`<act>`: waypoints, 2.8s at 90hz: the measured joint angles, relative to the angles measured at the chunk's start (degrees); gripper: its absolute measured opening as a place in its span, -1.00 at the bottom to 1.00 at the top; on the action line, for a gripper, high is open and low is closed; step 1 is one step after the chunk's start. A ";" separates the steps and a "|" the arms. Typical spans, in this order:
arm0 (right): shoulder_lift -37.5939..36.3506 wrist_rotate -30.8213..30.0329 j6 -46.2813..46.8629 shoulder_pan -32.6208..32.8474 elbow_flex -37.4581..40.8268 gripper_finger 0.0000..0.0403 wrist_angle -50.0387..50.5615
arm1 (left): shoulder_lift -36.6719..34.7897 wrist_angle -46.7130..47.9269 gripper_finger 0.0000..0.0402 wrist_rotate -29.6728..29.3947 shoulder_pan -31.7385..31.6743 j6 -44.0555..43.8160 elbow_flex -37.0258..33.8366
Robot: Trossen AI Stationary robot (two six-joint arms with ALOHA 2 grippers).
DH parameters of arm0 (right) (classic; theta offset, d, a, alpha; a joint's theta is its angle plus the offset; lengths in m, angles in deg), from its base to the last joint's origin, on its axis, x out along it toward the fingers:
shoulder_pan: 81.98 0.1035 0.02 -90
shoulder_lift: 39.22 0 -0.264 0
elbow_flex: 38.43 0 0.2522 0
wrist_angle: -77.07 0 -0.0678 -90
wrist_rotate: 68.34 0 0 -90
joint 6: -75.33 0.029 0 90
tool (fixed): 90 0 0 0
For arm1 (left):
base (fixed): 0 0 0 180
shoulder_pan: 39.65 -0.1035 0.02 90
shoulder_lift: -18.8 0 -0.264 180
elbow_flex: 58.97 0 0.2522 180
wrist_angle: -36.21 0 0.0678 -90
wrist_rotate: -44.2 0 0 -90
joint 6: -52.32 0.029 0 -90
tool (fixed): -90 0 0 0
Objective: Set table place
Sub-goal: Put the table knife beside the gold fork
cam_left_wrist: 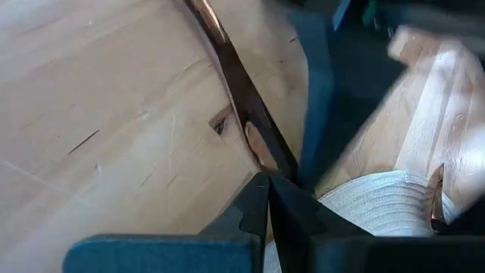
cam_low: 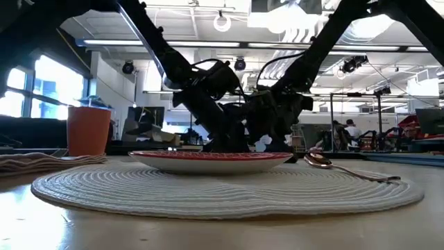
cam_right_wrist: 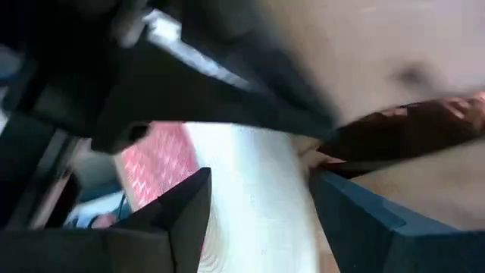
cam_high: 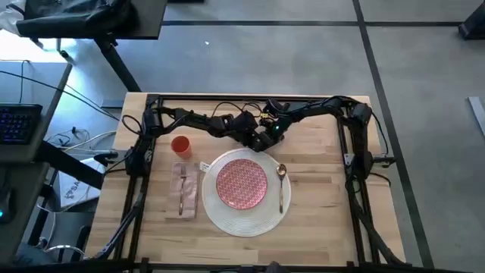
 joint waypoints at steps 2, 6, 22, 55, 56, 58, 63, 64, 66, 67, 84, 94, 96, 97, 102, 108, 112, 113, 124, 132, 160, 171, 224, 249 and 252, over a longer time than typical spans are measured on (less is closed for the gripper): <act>-0.86 -1.47 0.47 -0.42 0.10 0.04 0.94 | 0.00 0.00 -1.00 0.00 -0.18 -0.02 0.00; -2.59 -3.94 1.65 -1.35 0.09 0.04 1.97 | 0.00 0.01 -1.00 0.07 -0.39 -0.27 0.02; -5.81 -9.89 3.56 -3.34 2.75 0.04 4.03 | 0.00 -0.16 -1.00 0.04 -1.02 -1.13 0.04; -10.92 -9.91 6.64 -5.68 4.36 0.04 1.38 | 0.00 -2.11 -1.00 0.22 -1.24 -2.96 -0.07; -11.11 -10.30 6.80 -5.82 4.33 0.04 1.28 | 0.00 -2.25 -1.00 0.22 -1.24 -3.08 -0.08; -11.49 -11.26 7.31 -6.18 4.32 0.04 1.15 | 0.00 -2.49 -1.00 0.20 -1.24 -3.36 -0.09; -11.72 -13.76 7.73 -7.01 4.31 0.04 1.53 | 0.01 -2.85 -1.00 0.22 -1.28 -4.04 0.15; -11.72 -14.28 7.75 -7.16 4.32 0.04 1.60 | 0.02 -2.82 -1.00 0.22 -1.30 -4.10 0.28; -11.68 -15.38 7.79 -7.43 4.39 0.04 1.75 | 0.09 -2.77 -1.00 0.18 -1.37 -4.13 0.60; -11.62 -15.92 7.76 -7.58 4.46 0.04 1.80 | 0.11 -2.74 -1.00 0.13 -1.39 -4.13 0.76; -7.77 -18.38 7.66 -7.73 5.54 0.04 -0.69 | 0.28 -2.69 -1.00 -1.29 -1.57 -2.92 2.75; -6.31 -17.89 7.59 -6.76 5.37 0.04 -2.63 | 0.34 -2.48 -1.00 -4.11 -1.68 -2.89 2.79; -6.09 -17.69 7.58 -6.60 5.37 0.04 -2.97 | 0.35 -2.34 -1.00 -4.57 -1.70 -2.99 2.80; -6.01 -17.57 7.55 -6.52 5.37 0.04 -3.13 | 0.35 -2.34 -1.00 -4.65 -1.70 -2.99 2.81; -5.69 -16.86 7.15 -6.17 5.37 0.04 -3.86 | 0.35 -2.36 -1.00 -5.27 -1.64 -3.02 2.80; -5.61 -15.71 6.26 -5.95 5.37 0.04 -4.58 | 0.37 -2.34 -1.00 -6.25 -1.50 -3.00 2.80; -5.58 -15.35 6.07 -5.84 5.37 0.04 -4.78 | 0.37 -2.34 -1.00 -6.44 -1.50 -2.99 2.80; -5.58 -15.31 6.03 -5.80 5.37 0.04 -4.81 | 0.37 -2.34 -1.00 -6.48 -1.50 -2.99 2.80; -5.44 -13.70 5.30 -5.75 5.42 0.04 -5.09 | 0.86 -2.70 -1.00 -7.42 -1.11 -2.82 2.80; -5.32 -11.96 4.44 -5.57 5.47 0.04 -4.95 | 1.04 -2.75 -1.00 -7.42 -1.11 -2.74 2.82; -5.37 -7.36 -0.58 -2.72 5.63 0.04 -2.58 | 1.09 -3.26 -1.00 -6.66 -0.86 -2.70 2.86; -6.58 -7.29 -0.51 -2.63 5.68 0.04 -0.62 | 0.64 -3.27 -1.00 -5.05 -0.63 -2.51 2.86; -9.28 -15.79 5.01 -4.18 7.76 0.04 -2.89 | -1.01 -1.12 -1.00 -5.39 -3.01 -4.29 2.78; -9.71 -12.43 14.54 -4.89 16.42 0.04 -17.26 | -0.77 -1.45 -1.00 -6.24 -2.70 -2.79 2.78; -9.69 -11.72 15.51 -4.92 17.17 0.04 -18.79 | -0.74 -1.46 -1.00 -6.26 -2.66 -2.80 2.78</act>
